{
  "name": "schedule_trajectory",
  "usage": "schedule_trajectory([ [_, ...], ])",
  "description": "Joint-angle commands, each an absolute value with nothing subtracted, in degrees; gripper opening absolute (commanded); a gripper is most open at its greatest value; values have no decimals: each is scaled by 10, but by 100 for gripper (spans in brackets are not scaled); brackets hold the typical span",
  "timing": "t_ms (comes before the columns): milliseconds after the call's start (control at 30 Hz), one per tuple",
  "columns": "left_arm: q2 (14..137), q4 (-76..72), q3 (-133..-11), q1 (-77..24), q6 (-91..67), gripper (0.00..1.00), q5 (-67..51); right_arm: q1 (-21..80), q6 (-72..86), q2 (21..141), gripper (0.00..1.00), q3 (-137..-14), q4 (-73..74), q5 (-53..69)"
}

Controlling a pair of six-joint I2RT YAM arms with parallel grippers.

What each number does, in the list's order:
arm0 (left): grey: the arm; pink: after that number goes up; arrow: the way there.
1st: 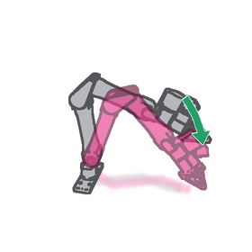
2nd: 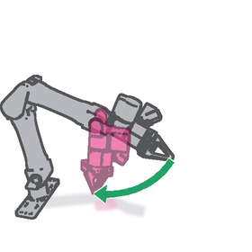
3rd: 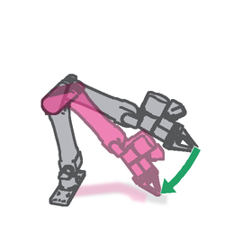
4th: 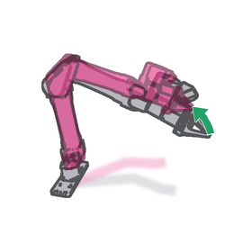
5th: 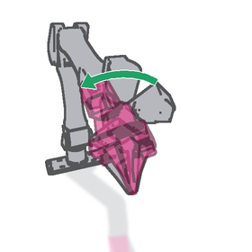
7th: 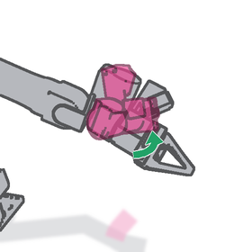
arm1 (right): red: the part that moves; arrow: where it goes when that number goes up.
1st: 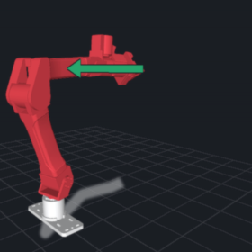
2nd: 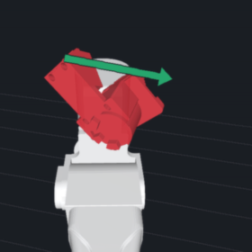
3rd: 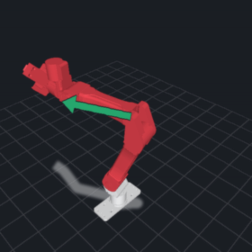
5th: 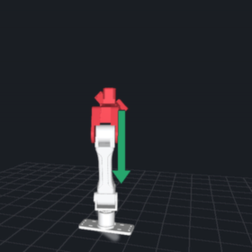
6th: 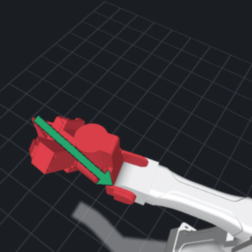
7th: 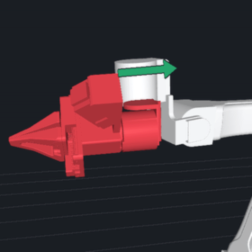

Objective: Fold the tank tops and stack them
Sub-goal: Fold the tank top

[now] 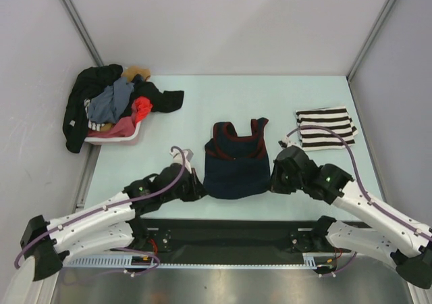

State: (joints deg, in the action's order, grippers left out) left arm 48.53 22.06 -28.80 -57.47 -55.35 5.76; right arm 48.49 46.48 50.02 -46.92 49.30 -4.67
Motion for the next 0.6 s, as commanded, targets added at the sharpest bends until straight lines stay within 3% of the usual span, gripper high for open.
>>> schedule_trajectory([
  [0,482,243,-355,-504,-477,0,13,462,412,524,0,-534,496,-69],
  [300,599,242,-488,-374,-400,0,-71,287,316,617,0,-628,440,46],
  [567,711,222,-580,-292,-379,0,-119,198,278,736,0,-720,400,105],
])
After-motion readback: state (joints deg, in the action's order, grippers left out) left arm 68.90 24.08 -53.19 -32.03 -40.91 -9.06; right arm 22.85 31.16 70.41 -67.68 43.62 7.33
